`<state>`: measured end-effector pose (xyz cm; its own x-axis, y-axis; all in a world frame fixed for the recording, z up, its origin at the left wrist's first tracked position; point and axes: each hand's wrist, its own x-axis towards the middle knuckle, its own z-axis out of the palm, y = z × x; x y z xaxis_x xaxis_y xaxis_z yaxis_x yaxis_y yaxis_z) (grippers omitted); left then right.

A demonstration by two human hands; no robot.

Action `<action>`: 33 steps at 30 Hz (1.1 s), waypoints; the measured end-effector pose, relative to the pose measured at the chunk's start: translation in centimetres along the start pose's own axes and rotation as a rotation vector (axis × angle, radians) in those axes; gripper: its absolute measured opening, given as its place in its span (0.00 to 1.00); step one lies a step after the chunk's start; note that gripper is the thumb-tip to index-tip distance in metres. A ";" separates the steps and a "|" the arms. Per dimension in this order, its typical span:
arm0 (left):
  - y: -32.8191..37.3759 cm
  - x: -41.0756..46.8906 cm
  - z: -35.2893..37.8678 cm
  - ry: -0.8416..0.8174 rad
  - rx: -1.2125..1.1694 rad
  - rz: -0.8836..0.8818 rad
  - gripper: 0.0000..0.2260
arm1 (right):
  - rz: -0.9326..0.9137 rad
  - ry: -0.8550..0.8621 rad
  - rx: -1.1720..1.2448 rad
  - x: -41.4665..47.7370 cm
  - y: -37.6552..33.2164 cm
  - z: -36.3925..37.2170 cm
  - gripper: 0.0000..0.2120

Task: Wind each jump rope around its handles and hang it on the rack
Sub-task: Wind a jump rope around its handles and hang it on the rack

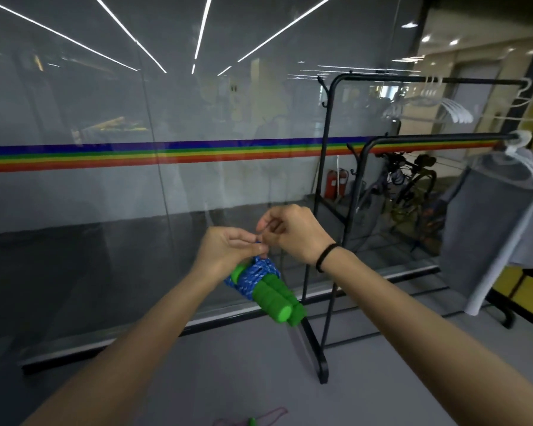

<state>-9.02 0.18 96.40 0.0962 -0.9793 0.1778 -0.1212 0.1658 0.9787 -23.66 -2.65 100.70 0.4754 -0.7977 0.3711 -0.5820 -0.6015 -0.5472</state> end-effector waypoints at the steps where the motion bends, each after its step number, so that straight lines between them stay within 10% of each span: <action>1: -0.3 1.2 0.7 -0.008 -0.020 -0.014 0.07 | 0.016 -0.003 0.001 0.6 1.0 -0.5 0.06; 14: -3.6 23.0 15.5 0.015 -0.072 0.133 0.06 | 0.264 0.224 0.388 12.1 21.9 -6.6 0.14; 33: -7.4 49.1 26.9 -0.219 0.144 0.224 0.08 | 0.249 0.450 -0.197 25.6 40.9 -12.9 0.04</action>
<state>-29.93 -52.27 95.09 -0.1609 -0.9247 0.3451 -0.2547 0.3767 0.8906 -43.80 -48.30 97.47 0.0039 -0.8312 0.5560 -0.7739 -0.3546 -0.5247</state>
